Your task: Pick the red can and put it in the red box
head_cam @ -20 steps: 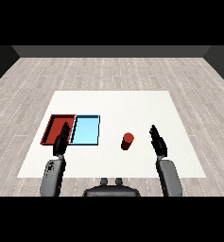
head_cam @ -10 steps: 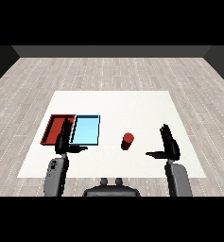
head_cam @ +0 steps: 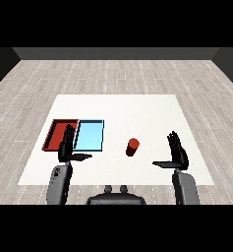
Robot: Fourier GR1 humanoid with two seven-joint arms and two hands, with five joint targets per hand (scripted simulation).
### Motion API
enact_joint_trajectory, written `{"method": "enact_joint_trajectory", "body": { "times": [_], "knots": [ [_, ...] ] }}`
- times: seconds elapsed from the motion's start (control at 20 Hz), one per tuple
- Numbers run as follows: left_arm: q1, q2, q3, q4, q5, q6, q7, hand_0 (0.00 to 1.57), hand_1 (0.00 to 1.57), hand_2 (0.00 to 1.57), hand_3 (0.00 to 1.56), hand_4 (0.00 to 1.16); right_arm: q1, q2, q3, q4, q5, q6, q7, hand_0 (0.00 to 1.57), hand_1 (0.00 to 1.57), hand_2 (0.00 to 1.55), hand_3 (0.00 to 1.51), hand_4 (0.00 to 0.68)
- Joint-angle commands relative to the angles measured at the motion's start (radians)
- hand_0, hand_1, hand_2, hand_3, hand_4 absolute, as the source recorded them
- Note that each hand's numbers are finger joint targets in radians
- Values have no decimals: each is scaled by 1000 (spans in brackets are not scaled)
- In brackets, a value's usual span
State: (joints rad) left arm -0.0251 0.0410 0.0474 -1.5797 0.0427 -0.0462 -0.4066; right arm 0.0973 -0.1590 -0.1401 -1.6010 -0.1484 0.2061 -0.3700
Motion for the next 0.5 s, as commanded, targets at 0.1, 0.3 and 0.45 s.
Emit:
{"method": "enact_joint_trajectory", "body": {
  "times": [0.1, 0.3, 0.45],
  "knots": [
    [54, -19, -28, -90, 0, 10, 34, 0, 0, 0, 0, 0, -13, -21, -35, 41, -38, 71, 15, 0, 0, 0, 0, 0],
    [-13, 33, 39, 3, 55, -46, 5, 0, 0, 0, 0, 0, -30, 23, 6, 53, 25, 31, 8, 0, 0, 0, 0, 0],
    [26, -3, -8, -50, 39, -29, 10, 0, 0, 0, 0, 0, -114, 9, -18, 120, -31, 55, 63, 0, 0, 0, 0, 0]
  ]
}}
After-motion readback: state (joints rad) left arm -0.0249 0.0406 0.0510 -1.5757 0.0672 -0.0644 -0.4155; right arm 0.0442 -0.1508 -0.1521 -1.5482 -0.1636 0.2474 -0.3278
